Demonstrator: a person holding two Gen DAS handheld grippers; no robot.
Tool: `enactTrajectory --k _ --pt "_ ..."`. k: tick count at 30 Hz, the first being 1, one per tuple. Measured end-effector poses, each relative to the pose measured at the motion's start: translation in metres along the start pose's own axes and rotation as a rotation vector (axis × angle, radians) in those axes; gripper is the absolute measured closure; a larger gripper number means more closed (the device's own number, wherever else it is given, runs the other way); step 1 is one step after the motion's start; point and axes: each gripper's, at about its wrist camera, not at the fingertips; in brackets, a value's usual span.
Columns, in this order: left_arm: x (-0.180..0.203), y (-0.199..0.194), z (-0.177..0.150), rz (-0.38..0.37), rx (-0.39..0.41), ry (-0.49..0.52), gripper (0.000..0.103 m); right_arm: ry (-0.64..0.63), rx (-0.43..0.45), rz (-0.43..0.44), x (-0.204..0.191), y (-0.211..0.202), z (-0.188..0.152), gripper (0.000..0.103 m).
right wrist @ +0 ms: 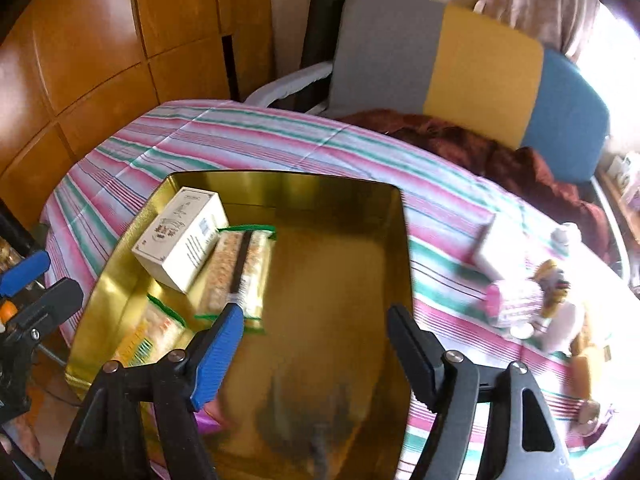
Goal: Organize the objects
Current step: 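Open the right tool to drop the granola bar while the left drops the white box, then move both tools back from the tray toward the remaining items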
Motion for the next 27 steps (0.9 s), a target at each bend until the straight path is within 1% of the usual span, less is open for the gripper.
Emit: enactTrajectory --k 6,13,20,27 --pt "0.023 -0.006 -0.005 -0.008 0.004 0.064 0.012 0.014 0.056 -0.031 0.015 -0.017 -0.016 0.027" --pt "0.052 -0.004 -0.01 -0.06 -0.016 0.125 0.011 0.061 0.072 -0.06 0.044 -0.029 -0.03 0.027" --pt "0.079 0.0 -0.015 -0.12 -0.036 0.177 0.011 0.148 0.045 -0.106 0.09 -0.029 -0.043 0.027" --pt "0.102 0.004 -0.017 -0.168 -0.058 0.225 0.011 0.276 -0.007 -0.158 0.155 -0.032 -0.058 0.027"
Point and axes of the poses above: each gripper's, at about its wrist camera, not at the fingertips, and y roughly the way its jaws point, x to its right, z to its top, and after that the axes turned 9 degrees about y, right-handed
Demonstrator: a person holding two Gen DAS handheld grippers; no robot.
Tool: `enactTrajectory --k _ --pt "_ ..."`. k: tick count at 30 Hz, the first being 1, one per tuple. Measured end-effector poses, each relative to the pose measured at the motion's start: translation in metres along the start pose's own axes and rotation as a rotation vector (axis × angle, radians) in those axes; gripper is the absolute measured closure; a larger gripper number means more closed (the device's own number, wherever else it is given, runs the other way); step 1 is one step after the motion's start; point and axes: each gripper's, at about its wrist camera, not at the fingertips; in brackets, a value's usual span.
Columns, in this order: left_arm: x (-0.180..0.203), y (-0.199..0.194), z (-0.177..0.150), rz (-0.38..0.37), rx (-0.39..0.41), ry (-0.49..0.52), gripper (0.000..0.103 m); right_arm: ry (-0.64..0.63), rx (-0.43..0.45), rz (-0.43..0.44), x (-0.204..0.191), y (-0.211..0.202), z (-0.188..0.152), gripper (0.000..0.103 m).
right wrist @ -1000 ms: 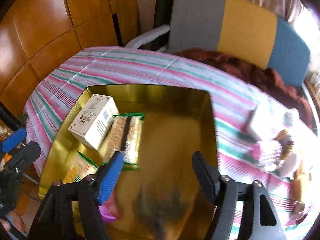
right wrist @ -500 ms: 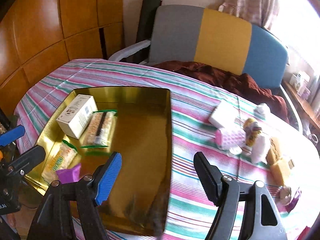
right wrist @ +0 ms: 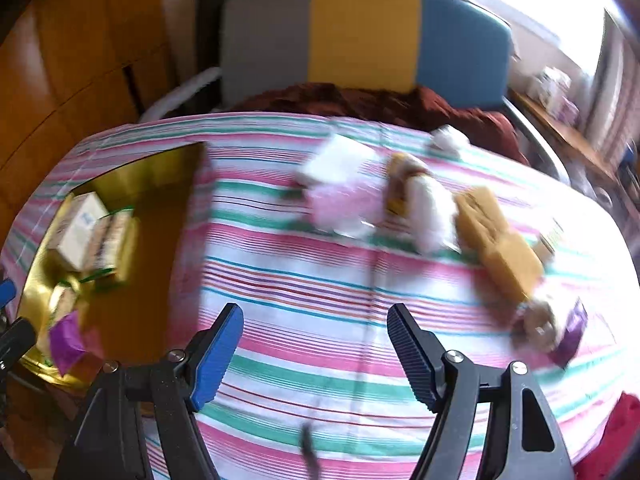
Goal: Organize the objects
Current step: 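Move both tools back from the tray toward the remaining items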
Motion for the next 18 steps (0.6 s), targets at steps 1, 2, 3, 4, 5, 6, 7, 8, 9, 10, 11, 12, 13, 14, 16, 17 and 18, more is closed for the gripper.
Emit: enactTrajectory --k 1,2,3,4,5,6,7,8,9,10,11,12,13,14,16,17,18 --pt "0.004 0.001 0.001 -0.01 -0.002 0.011 0.011 0.026 -0.006 -0.005 0.011 0.0 0.002 0.027" --pt "0.007 0.002 0.002 -0.018 -0.004 0.017 0.011 0.055 -0.012 -0.01 0.023 -0.001 0.003 0.027" --pt "0.011 0.003 0.003 -0.028 -0.006 0.025 0.011 0.092 -0.017 -0.016 0.038 -0.003 0.005 0.027" --pt "0.016 0.004 0.005 -0.041 -0.007 0.038 0.011 0.123 -0.021 -0.021 0.051 -0.004 0.008 0.027" --pt "0.021 0.004 0.006 -0.051 -0.007 0.049 0.011 0.161 -0.025 -0.026 0.066 -0.007 0.011 0.027" --pt "0.025 0.005 0.008 -0.061 -0.007 0.063 0.011 0.205 -0.028 -0.031 0.084 -0.01 0.015 0.027" --pt "0.031 0.006 0.009 -0.076 -0.007 0.079 0.011 0.231 -0.029 -0.033 0.095 -0.014 0.017 0.027" --pt "0.035 0.007 0.011 -0.087 -0.007 0.09 0.011 0.268 -0.029 -0.038 0.111 -0.018 0.019 0.027" --pt "0.041 0.008 0.012 -0.102 -0.008 0.104 0.011 0.308 -0.031 -0.047 0.132 -0.023 0.022 0.027" --pt "0.045 0.009 0.014 -0.114 -0.01 0.116 0.011 0.32 -0.036 -0.059 0.143 -0.026 0.023 0.027" --pt "0.05 0.01 0.015 -0.125 -0.013 0.127 0.011 0.324 -0.046 -0.082 0.156 -0.029 0.025 0.027" --pt "0.054 0.011 0.016 -0.137 -0.013 0.138 0.011 0.314 -0.065 -0.121 0.173 -0.033 0.028 0.027" --pt "0.059 0.012 0.018 -0.15 -0.013 0.149 0.011 0.301 -0.075 -0.141 0.183 -0.035 0.03 0.027" --pt "0.063 0.013 0.019 -0.158 -0.014 0.158 0.011 0.27 -0.087 -0.156 0.197 -0.038 0.031 0.027" --pt "0.071 0.016 0.022 -0.177 -0.02 0.174 0.011 0.211 -0.122 -0.173 0.214 -0.04 0.031 0.027" --pt "0.075 0.017 0.023 -0.183 -0.023 0.178 0.011 0.173 -0.152 -0.189 0.224 -0.038 0.029 0.027" --pt "0.079 0.019 0.024 -0.19 -0.027 0.184 0.011 0.141 -0.173 -0.197 0.231 -0.037 0.027 0.027"
Point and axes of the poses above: each gripper's, at about its wrist camera, not at the fingertips, and y roughly the way its jaws point, x to its right, z to its top, and after that the axes turned 9 degrees about y, right-handed
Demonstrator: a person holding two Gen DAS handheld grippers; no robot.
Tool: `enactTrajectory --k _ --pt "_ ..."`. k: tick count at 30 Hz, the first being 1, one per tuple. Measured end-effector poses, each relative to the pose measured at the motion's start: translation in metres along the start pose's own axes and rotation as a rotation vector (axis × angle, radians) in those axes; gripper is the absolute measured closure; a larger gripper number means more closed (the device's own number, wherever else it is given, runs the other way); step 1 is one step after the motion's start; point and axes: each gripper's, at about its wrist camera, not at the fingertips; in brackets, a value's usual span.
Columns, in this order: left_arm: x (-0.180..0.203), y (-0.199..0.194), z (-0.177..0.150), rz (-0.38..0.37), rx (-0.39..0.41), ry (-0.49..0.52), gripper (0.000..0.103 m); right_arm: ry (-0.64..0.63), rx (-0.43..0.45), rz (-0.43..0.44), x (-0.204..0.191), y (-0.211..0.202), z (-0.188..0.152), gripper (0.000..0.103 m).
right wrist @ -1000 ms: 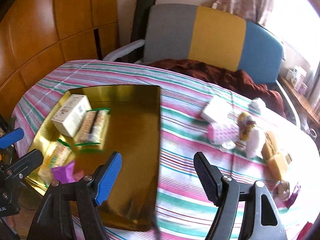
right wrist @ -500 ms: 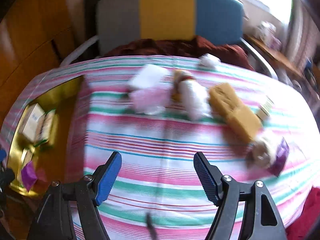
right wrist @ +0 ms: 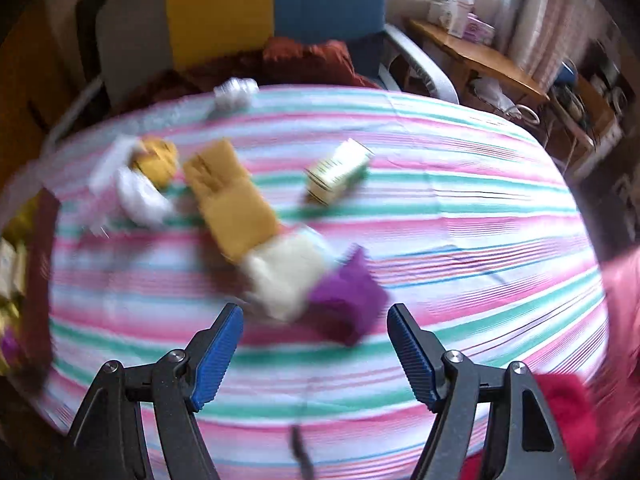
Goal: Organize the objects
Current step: 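Move both tools back from the tray toward the remaining items, then grasp a second purple packet with the right tool while the left grasps the beige knit sock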
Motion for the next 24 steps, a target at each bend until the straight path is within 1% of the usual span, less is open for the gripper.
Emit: enactTrajectory --k 3,6,8,11,16,18,19,20,21,22,23,24 --pt "0.011 0.008 0.006 -0.012 -0.014 0.024 0.011 -0.059 -0.044 -0.024 0.017 0.012 0.0 0.027" --pt "0.021 0.017 0.013 -0.03 -0.029 0.048 0.011 -0.113 -0.078 -0.032 0.023 0.028 0.006 0.027" --pt "0.029 0.023 0.019 -0.046 -0.038 0.064 0.011 -0.139 -0.091 -0.034 0.023 0.036 0.01 0.027" --pt "0.042 0.033 0.027 -0.072 -0.049 0.087 0.011 -0.184 -0.126 -0.01 0.02 0.05 0.016 0.027" --pt "0.059 0.051 0.038 -0.102 -0.074 0.118 0.011 -0.266 -0.169 0.003 0.012 0.062 0.023 0.029" --pt "0.064 0.057 0.043 -0.116 -0.077 0.127 0.011 -0.284 -0.179 0.019 0.011 0.064 0.024 0.038" --pt "0.067 0.061 0.046 -0.122 -0.076 0.134 0.012 -0.287 -0.18 0.03 0.011 0.064 0.024 0.049" --pt "0.07 0.064 0.049 -0.129 -0.076 0.14 0.012 -0.287 -0.181 0.037 0.012 0.064 0.025 0.054" --pt "0.073 0.067 0.052 -0.138 -0.077 0.146 0.012 -0.282 -0.177 0.033 0.013 0.063 0.025 0.055" --pt "0.077 0.071 0.056 -0.154 -0.076 0.153 0.013 -0.279 -0.176 0.036 0.015 0.062 0.025 0.06" --pt "0.081 0.074 0.06 -0.168 -0.074 0.16 0.013 -0.277 -0.173 0.038 0.014 0.06 0.024 0.063" --pt "0.085 0.076 0.064 -0.186 -0.072 0.173 0.014 -0.274 -0.17 0.035 0.016 0.058 0.022 0.064"
Point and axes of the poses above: each gripper's, at about its wrist camera, not at the fingertips, and y roughly the way its jaws point, x to its right, z to its top, and after that the axes turned 9 degrees about y, right-handed
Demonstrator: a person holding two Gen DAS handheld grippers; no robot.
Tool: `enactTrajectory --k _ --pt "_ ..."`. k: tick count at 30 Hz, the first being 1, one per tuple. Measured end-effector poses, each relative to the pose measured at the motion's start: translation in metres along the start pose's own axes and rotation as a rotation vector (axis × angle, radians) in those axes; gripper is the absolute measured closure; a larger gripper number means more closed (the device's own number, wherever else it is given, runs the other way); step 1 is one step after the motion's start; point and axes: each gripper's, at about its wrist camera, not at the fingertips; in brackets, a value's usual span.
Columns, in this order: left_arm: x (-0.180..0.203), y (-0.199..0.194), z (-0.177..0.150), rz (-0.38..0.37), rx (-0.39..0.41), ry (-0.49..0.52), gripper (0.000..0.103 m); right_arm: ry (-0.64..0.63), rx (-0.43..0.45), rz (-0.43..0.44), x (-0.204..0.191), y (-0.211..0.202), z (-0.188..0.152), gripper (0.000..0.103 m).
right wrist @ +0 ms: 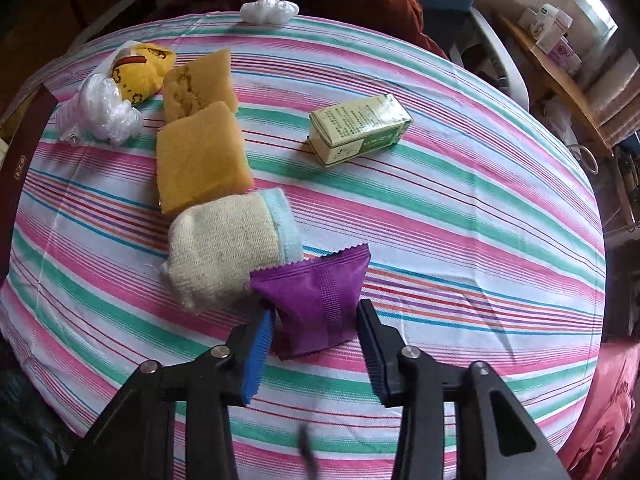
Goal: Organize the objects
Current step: 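Grasp a second purple packet with the right tool while the left grasps the beige knit sock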
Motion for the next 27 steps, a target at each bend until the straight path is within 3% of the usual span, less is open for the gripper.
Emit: enactTrajectory --k 5,12,17,27 --pt "0.026 0.02 0.028 -0.11 0.021 0.104 0.018 0.106 0.017 -0.016 0.02 -0.008 -0.015 0.065" --pt "0.076 0.063 0.072 -0.241 0.01 0.27 0.037 0.3 0.083 0.043 0.051 -0.026 -0.034 0.067" --pt "0.109 0.098 0.098 -0.269 -0.018 0.365 0.038 0.34 0.103 0.093 0.063 -0.026 -0.032 0.067" --pt "0.135 0.169 0.126 -0.229 -0.12 0.457 0.041 0.434 0.122 0.231 0.083 -0.022 -0.032 0.07"
Point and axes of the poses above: each gripper's, at about its wrist camera, not at the fingertips, and y roughly the way its jaws point, x to its right, z to its top, and after that the axes turned 9 degrees about y, right-handed
